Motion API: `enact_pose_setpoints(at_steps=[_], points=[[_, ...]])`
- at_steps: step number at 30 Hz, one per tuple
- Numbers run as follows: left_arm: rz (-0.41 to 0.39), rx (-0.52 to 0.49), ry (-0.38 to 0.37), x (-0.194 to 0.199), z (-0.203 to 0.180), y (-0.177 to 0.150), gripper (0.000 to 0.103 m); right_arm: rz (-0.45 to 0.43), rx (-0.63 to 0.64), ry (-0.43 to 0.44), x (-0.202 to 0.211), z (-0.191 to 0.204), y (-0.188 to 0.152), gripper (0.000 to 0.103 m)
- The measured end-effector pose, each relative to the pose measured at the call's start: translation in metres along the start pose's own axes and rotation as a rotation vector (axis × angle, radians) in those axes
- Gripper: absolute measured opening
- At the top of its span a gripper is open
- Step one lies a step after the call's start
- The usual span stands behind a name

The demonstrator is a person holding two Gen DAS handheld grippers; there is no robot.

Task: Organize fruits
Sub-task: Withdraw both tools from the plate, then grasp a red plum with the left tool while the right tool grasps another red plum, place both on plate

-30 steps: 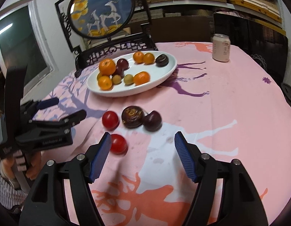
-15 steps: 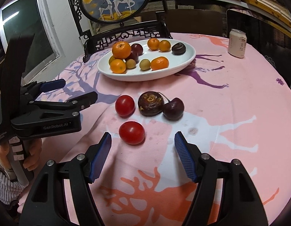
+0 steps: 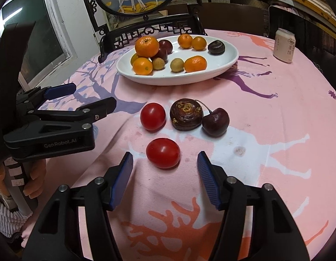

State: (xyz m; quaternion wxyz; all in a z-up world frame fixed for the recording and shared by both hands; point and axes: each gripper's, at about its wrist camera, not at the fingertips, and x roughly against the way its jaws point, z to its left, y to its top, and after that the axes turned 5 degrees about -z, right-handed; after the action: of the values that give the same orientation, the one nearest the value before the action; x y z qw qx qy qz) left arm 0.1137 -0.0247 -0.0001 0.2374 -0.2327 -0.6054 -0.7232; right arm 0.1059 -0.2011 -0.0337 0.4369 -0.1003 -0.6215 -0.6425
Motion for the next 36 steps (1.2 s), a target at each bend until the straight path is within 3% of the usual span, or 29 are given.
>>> enact_pose_setpoints(at_steps=[2, 5, 7, 13, 21, 27, 30, 33, 34, 36], points=[[0.003, -0.006, -0.001, 0.000, -0.001, 0.000, 0.099, -0.001, -0.006, 0.000, -0.002, -0.001, 0.002, 0.060], [0.002, -0.021, -0.001, -0.001, -0.004, -0.001, 0.099, -0.008, 0.000, 0.001, -0.003, 0.001, 0.005, 0.051], [0.001, -0.031, -0.009, 0.000, -0.007, -0.002, 0.099, -0.002, 0.004, 0.009, -0.006, 0.002, 0.006, 0.034], [-0.020, -0.062, -0.058, 0.005, -0.016, -0.003, 0.099, -0.019, 0.004, -0.002, 0.005, -0.007, 0.004, 0.033], [-0.004, -0.091, -0.221, -0.003, -0.036, -0.002, 0.099, -0.134, -0.122, -0.050, 0.042, -0.048, 0.014, 0.033], [-0.003, -0.106, -0.279, -0.015, -0.048, 0.002, 0.097, -0.160, -0.188, -0.044, 0.052, -0.066, 0.016, 0.033], [0.005, -0.117, -0.293, -0.021, -0.053, 0.004, 0.088, -0.162, -0.187, -0.037, 0.053, -0.064, 0.017, 0.033], [0.041, -0.127, -0.336, -0.029, -0.057, 0.003, 0.059, -0.162, -0.186, -0.033, 0.053, -0.063, 0.017, 0.033], [0.069, -0.133, -0.361, -0.034, -0.059, 0.003, 0.041, -0.162, -0.186, -0.033, 0.053, -0.063, 0.017, 0.033], [0.072, -0.134, -0.372, -0.035, -0.060, 0.003, 0.034, -0.163, -0.187, -0.036, 0.053, -0.062, 0.016, 0.033]])
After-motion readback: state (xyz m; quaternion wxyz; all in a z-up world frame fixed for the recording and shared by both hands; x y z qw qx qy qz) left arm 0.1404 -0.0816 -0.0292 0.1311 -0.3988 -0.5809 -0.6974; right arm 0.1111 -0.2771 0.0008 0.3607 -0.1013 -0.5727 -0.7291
